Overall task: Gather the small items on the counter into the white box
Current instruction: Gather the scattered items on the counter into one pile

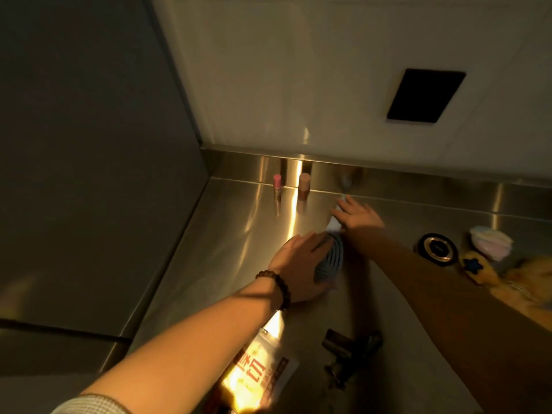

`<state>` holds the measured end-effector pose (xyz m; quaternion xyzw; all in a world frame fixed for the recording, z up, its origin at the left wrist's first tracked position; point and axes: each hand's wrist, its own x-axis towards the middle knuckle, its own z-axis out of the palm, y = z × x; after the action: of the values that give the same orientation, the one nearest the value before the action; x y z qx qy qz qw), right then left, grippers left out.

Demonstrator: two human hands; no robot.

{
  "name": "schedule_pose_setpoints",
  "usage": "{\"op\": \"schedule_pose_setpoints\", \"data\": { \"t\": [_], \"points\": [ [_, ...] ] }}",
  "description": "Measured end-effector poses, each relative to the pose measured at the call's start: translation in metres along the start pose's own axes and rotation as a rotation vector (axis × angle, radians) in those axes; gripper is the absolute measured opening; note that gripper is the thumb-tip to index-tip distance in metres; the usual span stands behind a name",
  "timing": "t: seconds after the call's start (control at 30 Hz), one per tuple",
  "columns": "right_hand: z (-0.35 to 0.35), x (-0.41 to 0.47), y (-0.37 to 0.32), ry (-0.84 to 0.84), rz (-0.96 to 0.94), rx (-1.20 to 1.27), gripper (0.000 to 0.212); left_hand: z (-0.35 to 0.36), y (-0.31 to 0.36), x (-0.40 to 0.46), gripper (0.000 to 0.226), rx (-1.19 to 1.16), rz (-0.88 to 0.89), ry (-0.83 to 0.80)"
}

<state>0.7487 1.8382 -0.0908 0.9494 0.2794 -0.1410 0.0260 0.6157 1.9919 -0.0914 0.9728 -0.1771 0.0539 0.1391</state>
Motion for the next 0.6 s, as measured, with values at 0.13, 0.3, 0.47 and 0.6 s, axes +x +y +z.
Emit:
{"op": "schedule_pose_setpoints", "data": {
  "t": [0.13,0.3,0.47,0.6],
  "points": [
    [0.013,-0.019,0.024,0.144,0.190,0.030,0.055,0.003,0.012,0.009,0.082,0.045,-0.014,-0.053],
    [0.031,-0.047,0.042,0.294,0.380,0.066,0.063,0.022,0.036,0.025,0.088,0.162,-0.039,-0.171],
    [0.048,-0.057,0.045,0.234,0.273,0.094,0.067,0.042,0.042,0.041,0.098,0.232,-0.143,-0.244],
    [0.056,-0.050,0.051,0.151,0.247,0.075,0.074,0.039,0.019,0.065,0.097,0.218,-0.179,-0.253]
  ]
}}
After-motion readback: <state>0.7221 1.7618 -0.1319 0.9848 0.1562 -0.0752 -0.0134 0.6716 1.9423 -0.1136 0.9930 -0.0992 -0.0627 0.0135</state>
